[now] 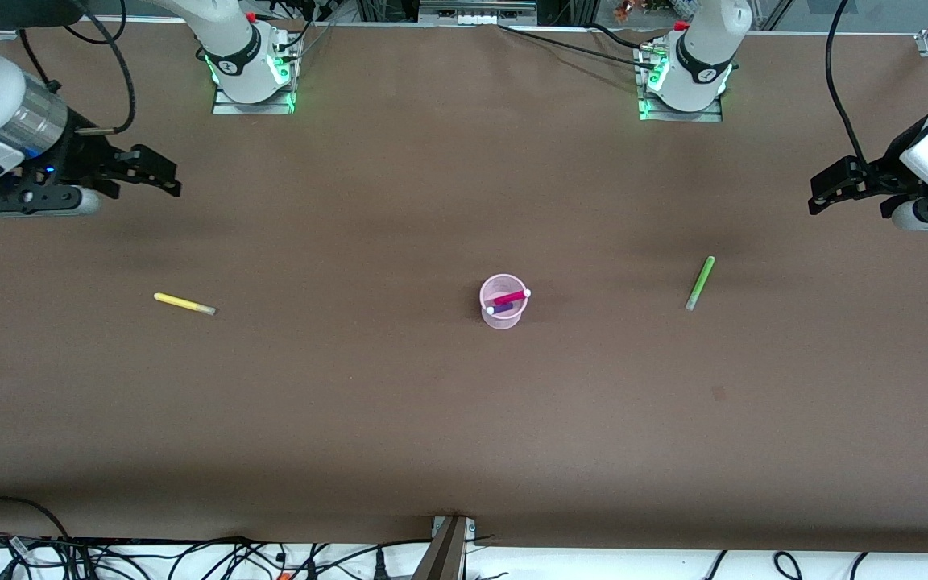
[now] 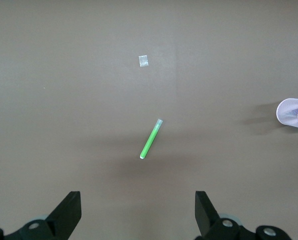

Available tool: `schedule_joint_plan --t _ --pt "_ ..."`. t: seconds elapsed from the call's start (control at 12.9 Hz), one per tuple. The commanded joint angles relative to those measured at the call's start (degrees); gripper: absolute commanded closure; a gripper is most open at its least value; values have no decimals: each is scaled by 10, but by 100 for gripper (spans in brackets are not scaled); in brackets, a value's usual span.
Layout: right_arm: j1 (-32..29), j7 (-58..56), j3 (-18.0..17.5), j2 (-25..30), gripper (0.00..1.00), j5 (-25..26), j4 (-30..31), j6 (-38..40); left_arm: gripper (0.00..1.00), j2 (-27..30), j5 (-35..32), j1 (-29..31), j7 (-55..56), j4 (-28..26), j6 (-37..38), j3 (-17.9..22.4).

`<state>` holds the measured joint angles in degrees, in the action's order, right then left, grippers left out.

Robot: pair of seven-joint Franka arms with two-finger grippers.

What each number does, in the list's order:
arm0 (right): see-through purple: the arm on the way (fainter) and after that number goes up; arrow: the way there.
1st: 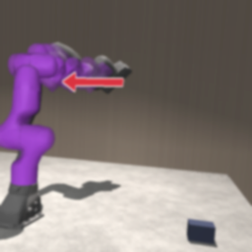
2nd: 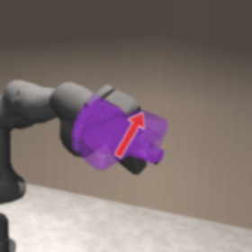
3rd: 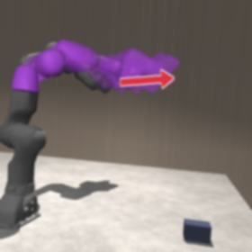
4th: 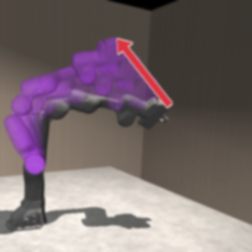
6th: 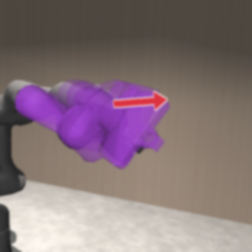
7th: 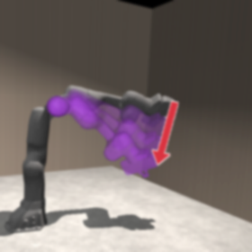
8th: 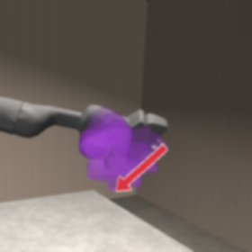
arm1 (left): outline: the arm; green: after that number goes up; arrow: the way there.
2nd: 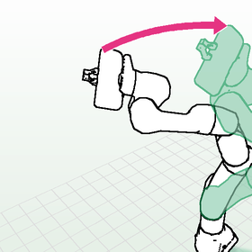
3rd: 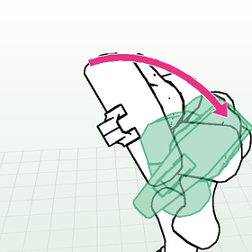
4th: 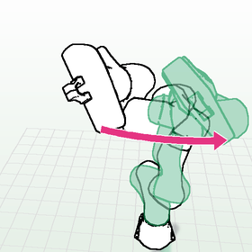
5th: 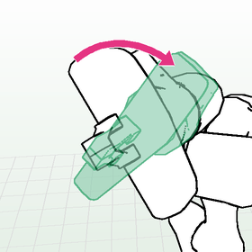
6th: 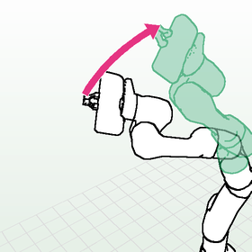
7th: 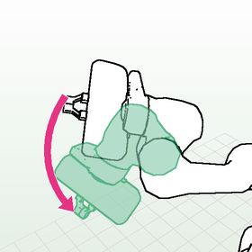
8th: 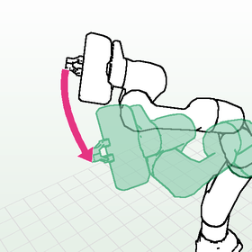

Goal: Organize pens into pink holder with both arms

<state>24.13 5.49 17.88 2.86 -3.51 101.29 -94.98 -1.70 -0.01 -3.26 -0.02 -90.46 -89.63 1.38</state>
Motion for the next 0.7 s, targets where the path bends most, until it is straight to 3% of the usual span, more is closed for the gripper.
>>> schedule_joint_plan --t 0.0,0.23,0.62 --pt "-63 -14 -68 12 0 20 4 -3 0 6 6 -2 4 1 8 0" --pt "-99 -21 -104 8 0 19 -10 3 0 6 6 -2 4 1 8 0" --pt "-98 -35 -101 -11 0 20 -39 2 0 6 6 -2 4 1 8 0"
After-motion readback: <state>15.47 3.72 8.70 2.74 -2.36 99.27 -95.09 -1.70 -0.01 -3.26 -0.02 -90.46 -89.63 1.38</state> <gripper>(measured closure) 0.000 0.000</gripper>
